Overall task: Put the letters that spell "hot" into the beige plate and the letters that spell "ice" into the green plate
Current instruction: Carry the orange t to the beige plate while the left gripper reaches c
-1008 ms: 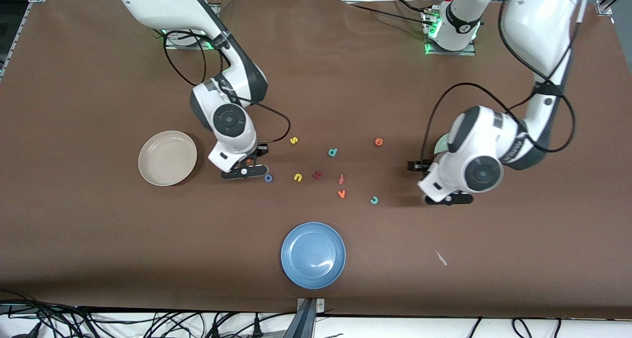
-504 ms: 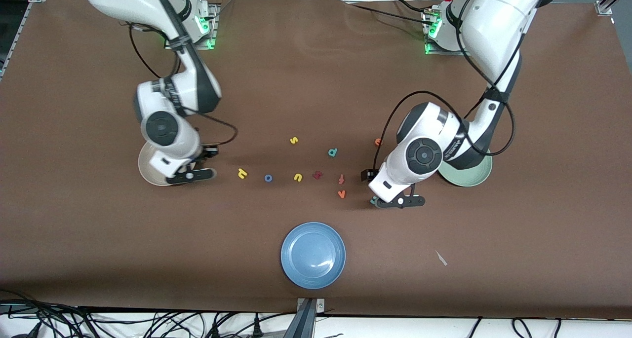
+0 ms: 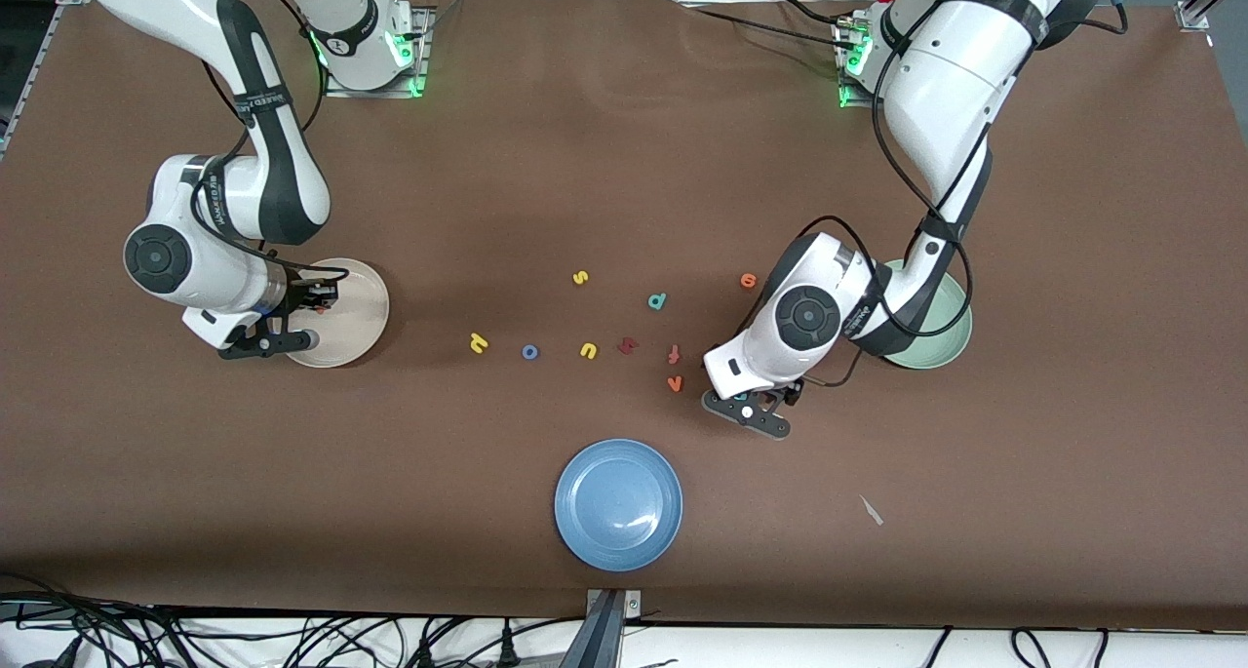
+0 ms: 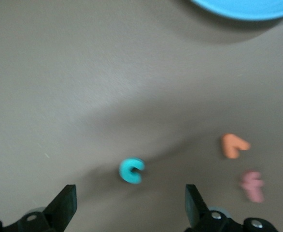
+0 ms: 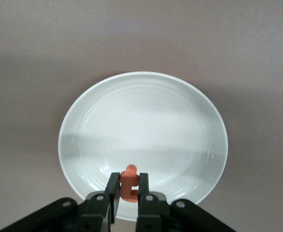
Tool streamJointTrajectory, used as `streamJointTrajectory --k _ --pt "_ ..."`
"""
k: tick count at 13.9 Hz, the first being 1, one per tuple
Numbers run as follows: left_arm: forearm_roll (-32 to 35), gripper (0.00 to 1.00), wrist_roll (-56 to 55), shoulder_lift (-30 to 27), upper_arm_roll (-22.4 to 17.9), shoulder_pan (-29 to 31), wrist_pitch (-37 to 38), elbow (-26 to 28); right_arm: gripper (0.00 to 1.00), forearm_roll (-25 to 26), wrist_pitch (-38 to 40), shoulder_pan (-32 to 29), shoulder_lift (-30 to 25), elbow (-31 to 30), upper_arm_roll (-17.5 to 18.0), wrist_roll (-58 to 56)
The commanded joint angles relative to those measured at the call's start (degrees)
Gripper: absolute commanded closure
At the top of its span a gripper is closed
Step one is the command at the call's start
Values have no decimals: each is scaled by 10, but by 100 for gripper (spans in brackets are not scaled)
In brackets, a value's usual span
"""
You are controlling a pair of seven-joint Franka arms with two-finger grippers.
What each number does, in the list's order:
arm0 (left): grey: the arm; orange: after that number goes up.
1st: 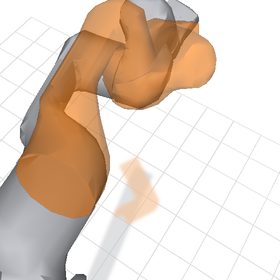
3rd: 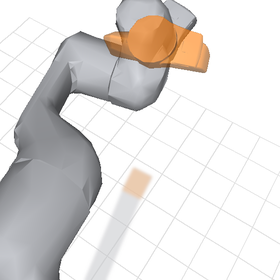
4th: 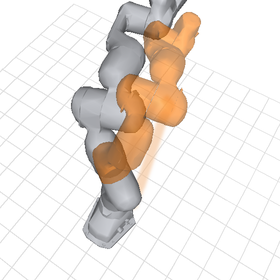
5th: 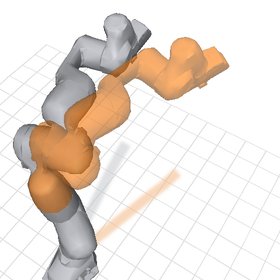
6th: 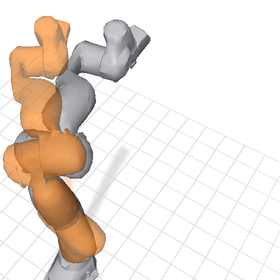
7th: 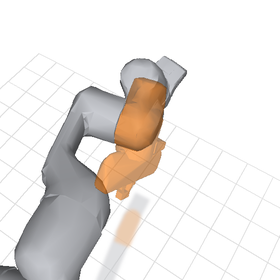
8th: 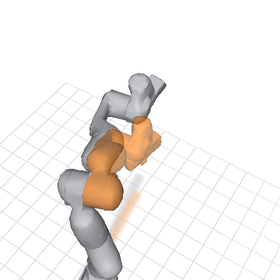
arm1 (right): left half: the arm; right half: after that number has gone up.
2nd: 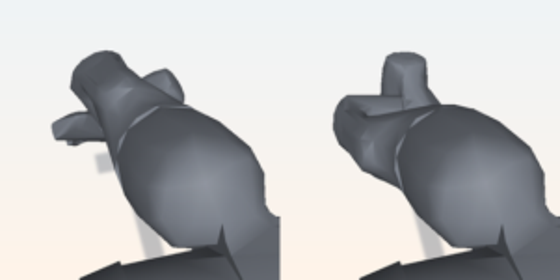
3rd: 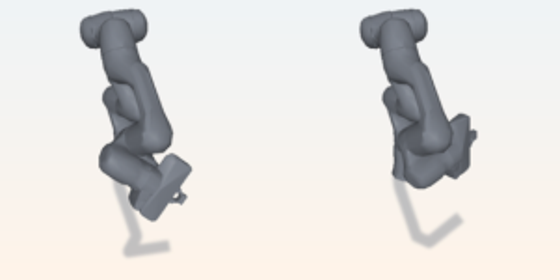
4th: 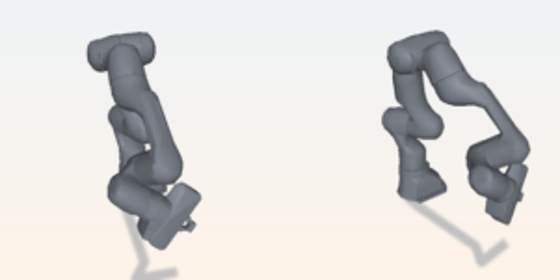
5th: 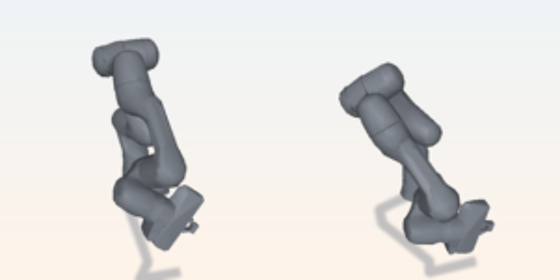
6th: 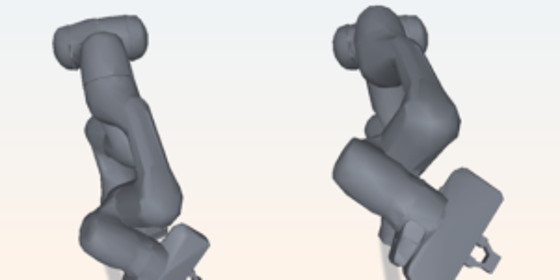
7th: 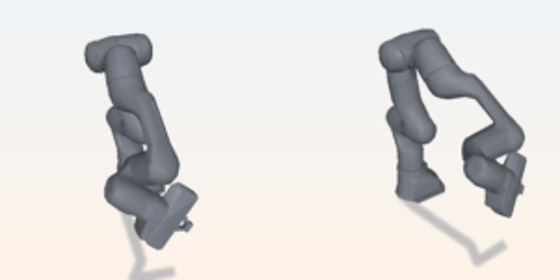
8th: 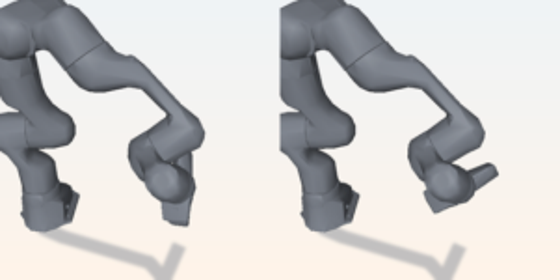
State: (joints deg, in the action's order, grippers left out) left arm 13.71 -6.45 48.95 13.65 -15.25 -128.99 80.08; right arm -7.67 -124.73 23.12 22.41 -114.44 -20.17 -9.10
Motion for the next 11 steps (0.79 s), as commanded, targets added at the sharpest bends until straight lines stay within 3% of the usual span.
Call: streamJointTrajectory --k 1,2,5,7,9,11 --pt "53 11 31 32 -3 -1 -17 -22 43 -43 -7 -5 11 5 1 -11" --pt "54 17 32 36 -2 -2 -17 -22 2 -43 -1 -4 9 8 2 -7" --pt "54 19 31 34 -2 -4 -17 -22 0 -46 9 2 3 23 20 70" --pt "54 21 32 33 0 -5 -17 -21 0 -49 6 3 3 34 60 170" --pt "56 29 32 37 -1 -6 -17 -21 0 -67 1 5 9 55 101 272" --pt "55 32 32 40 -1 -7 -18 -21 0 -69 -6 19 27 88 124 363"
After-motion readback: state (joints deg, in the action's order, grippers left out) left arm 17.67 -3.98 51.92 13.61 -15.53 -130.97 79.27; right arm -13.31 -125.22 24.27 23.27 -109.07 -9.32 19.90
